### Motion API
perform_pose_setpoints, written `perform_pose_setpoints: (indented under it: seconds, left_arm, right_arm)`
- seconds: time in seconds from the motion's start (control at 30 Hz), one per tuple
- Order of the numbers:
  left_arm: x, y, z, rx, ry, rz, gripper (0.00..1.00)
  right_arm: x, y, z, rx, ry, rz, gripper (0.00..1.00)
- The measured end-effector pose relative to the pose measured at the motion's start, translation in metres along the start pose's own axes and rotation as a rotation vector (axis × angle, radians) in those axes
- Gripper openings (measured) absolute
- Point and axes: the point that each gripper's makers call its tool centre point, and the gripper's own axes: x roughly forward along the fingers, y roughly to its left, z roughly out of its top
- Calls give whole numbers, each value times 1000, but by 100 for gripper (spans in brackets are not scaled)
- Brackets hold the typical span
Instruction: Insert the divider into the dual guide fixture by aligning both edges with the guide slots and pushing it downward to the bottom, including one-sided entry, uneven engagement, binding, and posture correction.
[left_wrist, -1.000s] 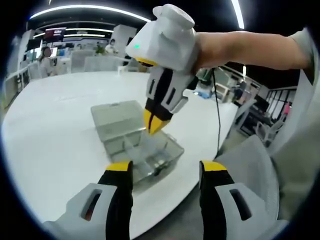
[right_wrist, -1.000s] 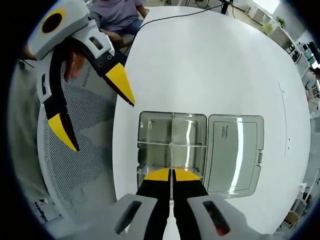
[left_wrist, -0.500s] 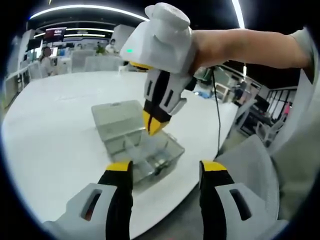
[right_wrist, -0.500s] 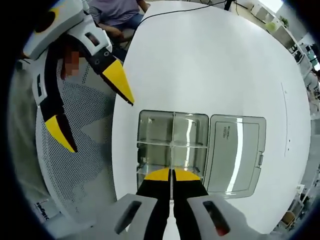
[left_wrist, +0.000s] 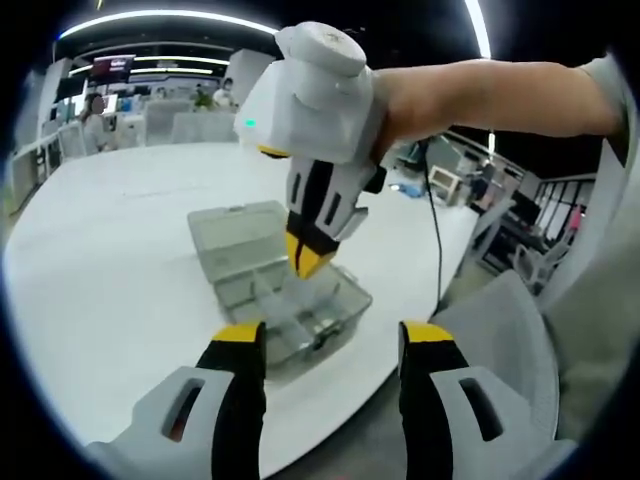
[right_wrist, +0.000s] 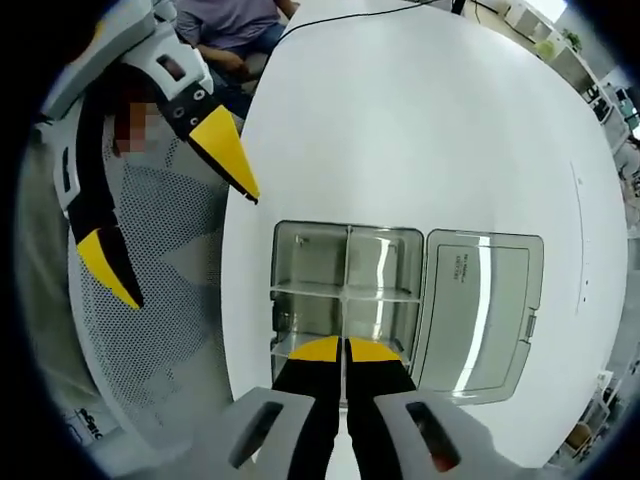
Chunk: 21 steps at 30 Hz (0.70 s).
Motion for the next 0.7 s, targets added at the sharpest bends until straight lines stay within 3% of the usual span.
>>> perform_pose_setpoints:
  seconds: [0.7]
  left_arm:
    - [0,2,0,-7,-1,4,50]
  right_arm:
    - [24,0,-2,-9,3,8,0]
